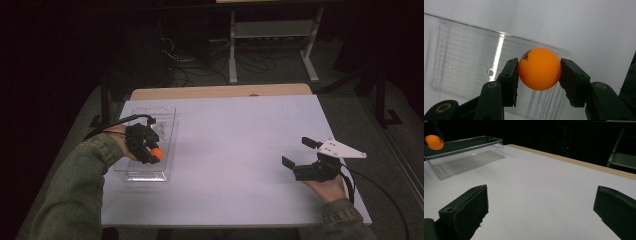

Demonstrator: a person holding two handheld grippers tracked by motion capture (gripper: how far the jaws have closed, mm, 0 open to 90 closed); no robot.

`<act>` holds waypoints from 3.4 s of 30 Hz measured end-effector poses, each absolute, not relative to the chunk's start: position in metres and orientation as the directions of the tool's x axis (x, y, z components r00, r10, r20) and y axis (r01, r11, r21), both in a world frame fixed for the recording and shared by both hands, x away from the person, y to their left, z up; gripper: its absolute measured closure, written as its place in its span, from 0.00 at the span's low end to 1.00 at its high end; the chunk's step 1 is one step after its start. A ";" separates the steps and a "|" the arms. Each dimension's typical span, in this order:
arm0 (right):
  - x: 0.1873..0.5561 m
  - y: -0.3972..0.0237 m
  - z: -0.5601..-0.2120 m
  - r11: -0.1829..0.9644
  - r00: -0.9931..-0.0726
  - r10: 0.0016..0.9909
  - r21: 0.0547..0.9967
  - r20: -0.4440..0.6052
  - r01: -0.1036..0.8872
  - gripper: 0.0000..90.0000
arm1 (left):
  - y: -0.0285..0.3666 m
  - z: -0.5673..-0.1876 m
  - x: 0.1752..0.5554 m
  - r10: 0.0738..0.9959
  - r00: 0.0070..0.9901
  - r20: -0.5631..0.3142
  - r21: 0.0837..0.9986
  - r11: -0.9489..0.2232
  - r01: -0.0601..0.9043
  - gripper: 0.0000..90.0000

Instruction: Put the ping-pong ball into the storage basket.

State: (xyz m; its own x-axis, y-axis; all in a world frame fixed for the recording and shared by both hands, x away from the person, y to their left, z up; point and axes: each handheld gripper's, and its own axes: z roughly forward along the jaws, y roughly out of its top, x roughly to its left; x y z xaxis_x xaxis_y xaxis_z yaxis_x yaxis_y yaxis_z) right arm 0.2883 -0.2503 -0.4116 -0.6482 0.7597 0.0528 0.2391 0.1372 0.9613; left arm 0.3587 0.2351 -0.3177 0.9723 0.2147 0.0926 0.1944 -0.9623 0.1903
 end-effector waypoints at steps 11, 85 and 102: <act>0.288 -0.250 -0.412 0.138 -0.647 0.760 0.961 0.053 0.240 0.00 | 0.236 -0.330 0.362 0.224 0.972 0.071 0.174 -0.962 0.209 0.56; 0.286 -0.251 -0.411 0.140 -0.648 0.760 0.961 0.050 0.237 0.00 | 0.241 -0.366 0.374 0.279 0.958 0.073 0.165 -0.950 0.264 0.44; 0.284 -0.251 -0.411 0.135 -0.644 0.763 0.962 0.052 0.238 0.00 | 0.246 -0.348 0.369 0.302 0.949 0.085 0.228 -0.933 0.277 0.21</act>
